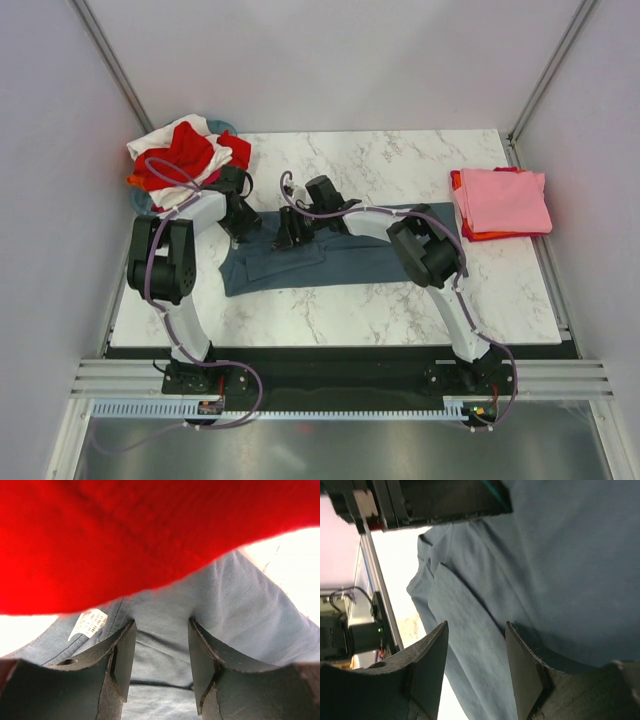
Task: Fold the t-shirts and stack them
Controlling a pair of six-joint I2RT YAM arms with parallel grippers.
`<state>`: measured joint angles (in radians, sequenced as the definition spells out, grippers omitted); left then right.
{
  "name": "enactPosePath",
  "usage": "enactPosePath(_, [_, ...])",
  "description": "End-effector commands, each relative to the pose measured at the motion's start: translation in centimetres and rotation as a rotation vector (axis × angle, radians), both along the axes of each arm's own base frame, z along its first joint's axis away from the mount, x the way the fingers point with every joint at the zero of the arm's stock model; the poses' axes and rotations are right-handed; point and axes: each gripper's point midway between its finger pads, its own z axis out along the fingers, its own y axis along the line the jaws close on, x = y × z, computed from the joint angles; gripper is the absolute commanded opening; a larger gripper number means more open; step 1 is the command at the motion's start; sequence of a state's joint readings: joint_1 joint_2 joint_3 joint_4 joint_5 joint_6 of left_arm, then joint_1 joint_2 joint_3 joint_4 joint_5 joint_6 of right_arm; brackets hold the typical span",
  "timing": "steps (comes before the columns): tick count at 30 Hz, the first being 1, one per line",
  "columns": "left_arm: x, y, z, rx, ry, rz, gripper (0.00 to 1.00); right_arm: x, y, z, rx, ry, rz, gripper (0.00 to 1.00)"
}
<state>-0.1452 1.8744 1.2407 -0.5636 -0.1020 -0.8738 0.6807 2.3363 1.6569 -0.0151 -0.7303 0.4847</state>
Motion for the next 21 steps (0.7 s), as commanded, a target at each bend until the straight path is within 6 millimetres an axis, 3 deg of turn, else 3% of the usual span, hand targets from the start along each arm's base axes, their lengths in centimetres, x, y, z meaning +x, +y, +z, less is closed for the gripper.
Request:
enactPosePath(1, [0.4,0.7,-0.1,0.024,0.013,0.013,0.54,-0.3,1.1,1.4,0.070,-0.032,0.085,0.57])
enactPosePath(5, [0.4,1.0,-0.1,0.032,0.016,0.015,0.54,-2.0,0.0,0.5,0.058,-0.013,0.120,0.57])
enactPosePath(11, [0.5,1.2,0.0,0.041,0.013,0.016,0.54,-4.6,-1.7,1.3,0.060,-0.008,0.164,0.56])
enactPosePath(16, [0.7,1.3,0.2,0.047,0.005,0.015,0.54,-5.2,-2.6,3.2,0.060,-0.041,0.146,0.56])
enactPosePath(21, [0.7,1.1,0.2,0.039,0.007,0.011,0.54,-4.3,-2.9,3.8,0.037,-0.074,0.094,0.60])
